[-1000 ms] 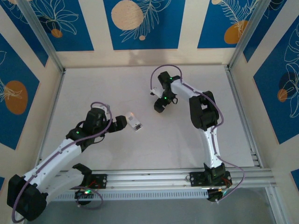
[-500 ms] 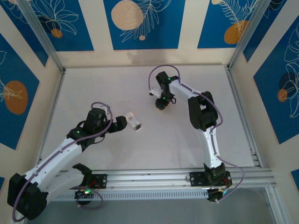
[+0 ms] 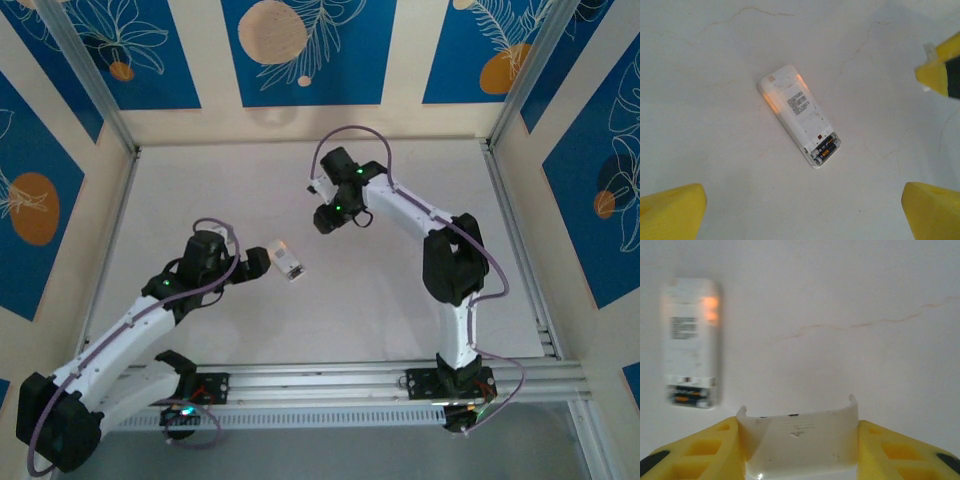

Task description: Load the batteries into the remote control

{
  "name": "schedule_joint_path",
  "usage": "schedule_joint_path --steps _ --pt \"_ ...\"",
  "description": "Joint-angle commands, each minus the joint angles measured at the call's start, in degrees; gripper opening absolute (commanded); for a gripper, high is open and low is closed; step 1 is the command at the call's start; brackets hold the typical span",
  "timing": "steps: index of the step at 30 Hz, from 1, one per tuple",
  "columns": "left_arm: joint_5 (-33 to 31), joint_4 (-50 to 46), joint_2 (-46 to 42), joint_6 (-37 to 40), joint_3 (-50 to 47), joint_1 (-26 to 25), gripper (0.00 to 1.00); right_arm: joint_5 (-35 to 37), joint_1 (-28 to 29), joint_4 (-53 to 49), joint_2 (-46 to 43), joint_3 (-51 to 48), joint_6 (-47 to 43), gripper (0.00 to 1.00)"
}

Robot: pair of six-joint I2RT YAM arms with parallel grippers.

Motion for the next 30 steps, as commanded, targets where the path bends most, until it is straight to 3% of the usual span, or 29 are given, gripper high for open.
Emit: schedule_joint_path --steps 1,6,15,30 --pt "0.78 -1.10 -1.60 0.55 2.27 1.27 1.00 -0.72 3.81 -1.97 -0.17 -2.91 9.31 0.49" --pt "-1.32 -2.82 -7.14 2.00 2.05 1.45 1.00 3.64 8.69 -1.61 0.59 -4.34 13.68 0.50" --pt "-7.84 -9.11 -16.72 4.73 1.77 1.48 1.00 4.94 13.38 -0.10 4.13 -4.52 18.13 0.50" --pt "-7.79 -8.87 -17.90 4.85 0.63 1.45 1.00 9.68 16.67 1.34 10.86 -0.05 16.75 0.53"
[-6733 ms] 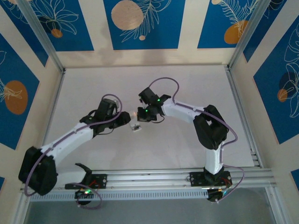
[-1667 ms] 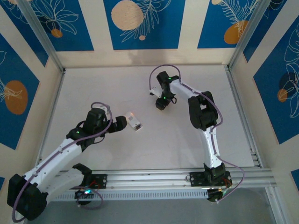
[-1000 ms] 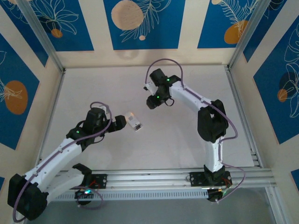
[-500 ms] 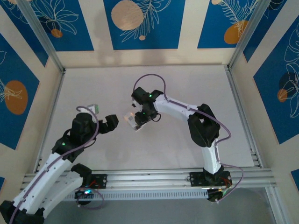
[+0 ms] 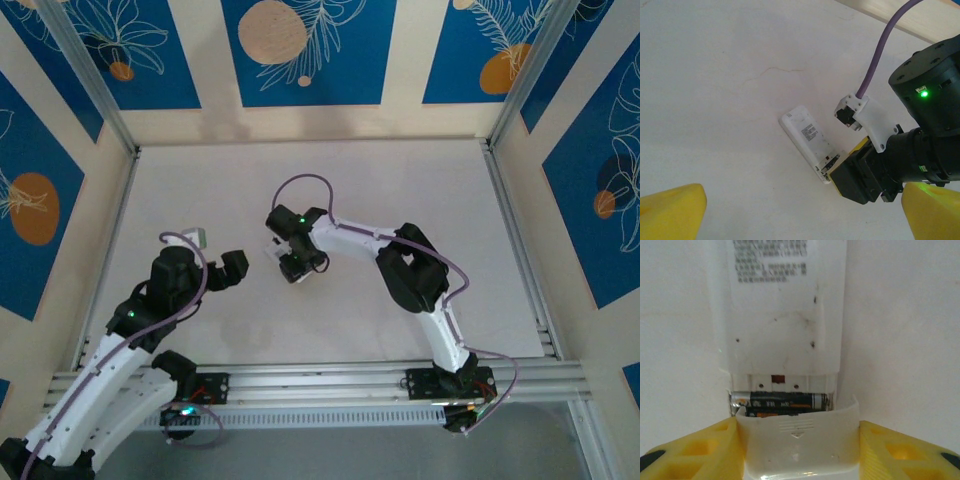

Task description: Load the batteries into the remote control

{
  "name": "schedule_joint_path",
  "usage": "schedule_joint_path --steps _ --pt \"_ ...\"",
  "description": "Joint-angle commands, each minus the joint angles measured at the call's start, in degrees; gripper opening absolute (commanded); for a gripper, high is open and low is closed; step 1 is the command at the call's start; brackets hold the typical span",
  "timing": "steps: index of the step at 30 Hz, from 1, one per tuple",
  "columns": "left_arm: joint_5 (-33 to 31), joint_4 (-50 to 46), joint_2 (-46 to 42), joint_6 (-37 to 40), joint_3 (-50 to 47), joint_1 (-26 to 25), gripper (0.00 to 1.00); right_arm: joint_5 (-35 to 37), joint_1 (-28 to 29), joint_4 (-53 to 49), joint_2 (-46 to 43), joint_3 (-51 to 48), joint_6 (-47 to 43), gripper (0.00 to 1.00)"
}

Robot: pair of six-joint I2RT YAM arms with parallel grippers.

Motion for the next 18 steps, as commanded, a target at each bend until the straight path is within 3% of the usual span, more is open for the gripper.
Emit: schedule_joint_path --steps 1,18 --pt "-0.53 0.03 -0.28 0.64 -0.03 0.62 1.00 1.52 0.44 -0.24 1.46 2.34 -0.21 0.54" --pt "-0.28 0.73 0.00 0.09 -0.91 0.58 1.00 1.23 1.68 -1.95 3.29 3.72 2.11 0.56"
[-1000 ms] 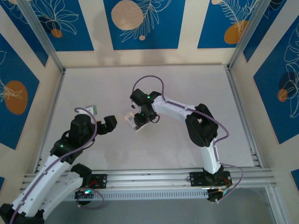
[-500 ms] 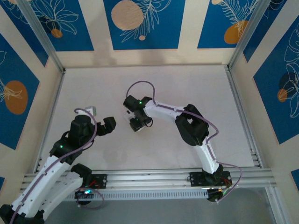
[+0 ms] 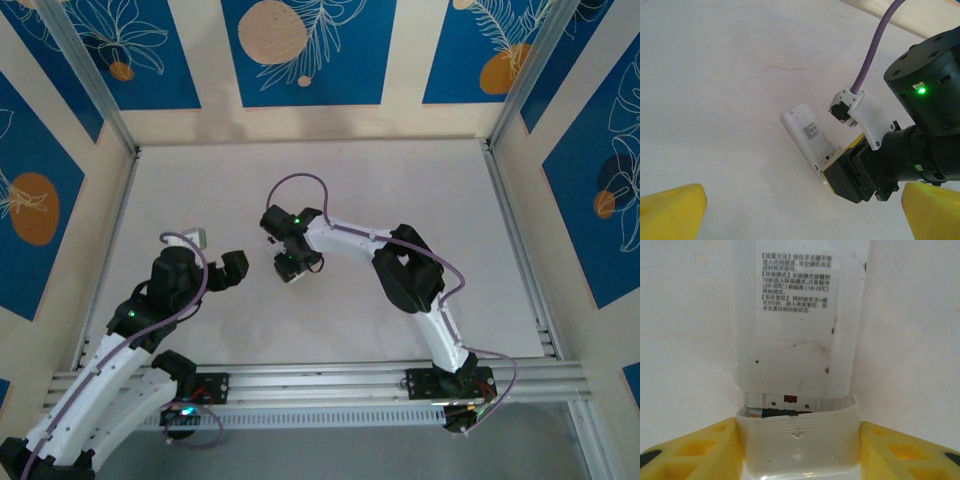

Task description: Load the batteries into the remote control

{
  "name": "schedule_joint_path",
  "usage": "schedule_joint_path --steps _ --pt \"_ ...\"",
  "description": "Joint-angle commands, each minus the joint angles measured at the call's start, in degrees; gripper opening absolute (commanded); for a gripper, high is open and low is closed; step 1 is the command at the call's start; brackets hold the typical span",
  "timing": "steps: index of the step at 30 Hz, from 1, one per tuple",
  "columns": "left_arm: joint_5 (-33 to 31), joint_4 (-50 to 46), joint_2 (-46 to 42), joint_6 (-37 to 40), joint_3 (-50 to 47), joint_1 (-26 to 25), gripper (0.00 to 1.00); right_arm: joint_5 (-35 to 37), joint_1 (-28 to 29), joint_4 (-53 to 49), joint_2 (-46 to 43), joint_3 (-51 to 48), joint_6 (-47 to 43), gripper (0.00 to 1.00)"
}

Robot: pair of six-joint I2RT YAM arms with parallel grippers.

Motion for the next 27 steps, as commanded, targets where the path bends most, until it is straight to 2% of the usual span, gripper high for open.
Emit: schedule_joint_path --steps 1,10,16,27 --pt "-0.22 0.75 -0.09 0.11 -0.57 0.55 1.00 0.16 0.56 -2.18 2.22 1.64 1.47 0.56" --pt "0.01 1.13 0.09 -0.37 -1.02 0.55 1.00 -0.82 0.57 -4.44 3.93 3.83 6.69 0.58" --pt "0.30 1.03 0.24 -0.38 -1.02 0.55 1.00 2.10 1.36 -3.60 4.61 3.91 4.97 0.59" --pt "0.51 1.54 0.23 -0.74 -1.62 0.56 1.00 2.93 1.39 -4.82 5.86 5.58 5.36 0.66"
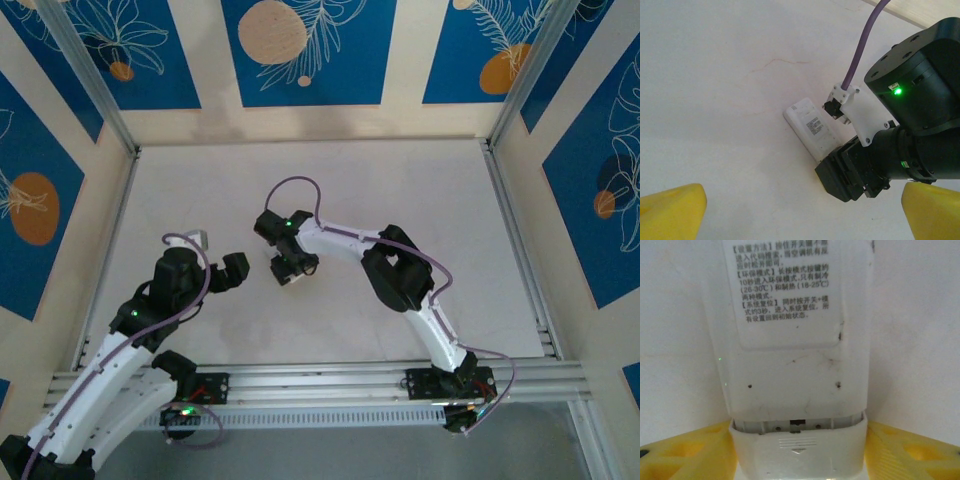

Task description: Load the batteries into the remote control

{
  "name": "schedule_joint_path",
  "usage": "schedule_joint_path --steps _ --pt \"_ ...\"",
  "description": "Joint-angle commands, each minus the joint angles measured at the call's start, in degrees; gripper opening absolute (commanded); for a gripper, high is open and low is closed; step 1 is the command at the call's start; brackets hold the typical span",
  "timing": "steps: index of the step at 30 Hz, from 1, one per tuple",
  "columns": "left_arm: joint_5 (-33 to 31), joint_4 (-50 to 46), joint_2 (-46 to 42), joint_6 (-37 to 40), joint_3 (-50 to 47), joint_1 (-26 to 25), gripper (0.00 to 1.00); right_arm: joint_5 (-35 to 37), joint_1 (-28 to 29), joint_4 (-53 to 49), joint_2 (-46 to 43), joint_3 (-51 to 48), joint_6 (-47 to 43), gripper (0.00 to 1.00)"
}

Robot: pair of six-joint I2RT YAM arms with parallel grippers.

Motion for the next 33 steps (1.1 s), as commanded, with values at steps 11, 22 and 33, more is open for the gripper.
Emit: schedule_joint_path --steps 11,22,33 --pt "0.78 2.02 0.22 -1.04 -1.07 0.53 1.00 2.36 0.45 -3.65 -4.25 1.87 0.98 0.75" --pt "0.91 5.00 8.99 -0.91 0.74 0.64 0.94 -4.04 -2.16 6.11 -16.72 -12.69 9.14 0.49" --pt "3.50 6.94 48.97 8.86 21.38 0.78 0.69 -18.73 -10.98 27.12 -28.81 -34.91 31.57 0.49"
